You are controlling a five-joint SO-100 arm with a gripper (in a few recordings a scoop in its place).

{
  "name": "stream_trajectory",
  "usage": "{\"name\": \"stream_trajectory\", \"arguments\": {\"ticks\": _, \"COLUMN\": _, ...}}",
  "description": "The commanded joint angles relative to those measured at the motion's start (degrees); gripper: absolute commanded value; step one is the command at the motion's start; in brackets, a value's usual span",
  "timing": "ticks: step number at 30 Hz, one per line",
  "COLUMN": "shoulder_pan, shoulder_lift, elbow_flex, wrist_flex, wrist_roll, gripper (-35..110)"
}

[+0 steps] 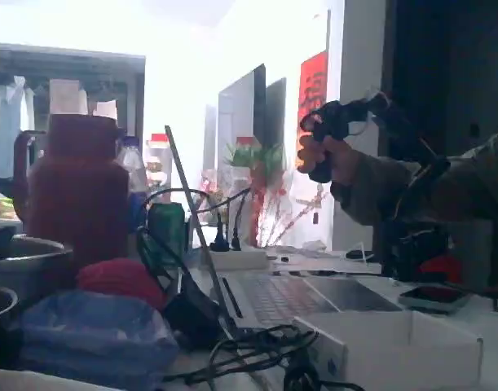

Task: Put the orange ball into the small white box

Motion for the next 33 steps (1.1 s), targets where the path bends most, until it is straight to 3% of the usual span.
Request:
{"name": "stream_trajectory", "arguments": {"ticks": 1, "shoulder_pan": -0.18, "shoulder_lift": -7.12, "elbow_flex": -6.5, "wrist_flex": 3.43, "wrist_roll": -0.44, "gripper": 4}}
{"name": "stream_trajectory", "arguments": {"ticks": 13, "shoulder_pan": -6.15, "shoulder_lift": -21.97, "elbow_flex": -10.63, "wrist_flex": 15.64, "wrist_roll": 5.1, "gripper": 4}}
{"name": "stream_trajectory", "arguments": {"ticks": 22, "shoulder_pan": -6.33, "shoulder_lift": -32.43, "elbow_flex": -10.55, "wrist_flex": 14.85, "wrist_roll": 4.75, "gripper": 4}}
{"name": "stream_trajectory", "arguments": {"ticks": 33, "shoulder_pan": -6.33, "shoulder_lift": -32.87, "elbow_flex": -4.75, "wrist_flex": 14.59, "wrist_roll": 3.69, "gripper": 4}}
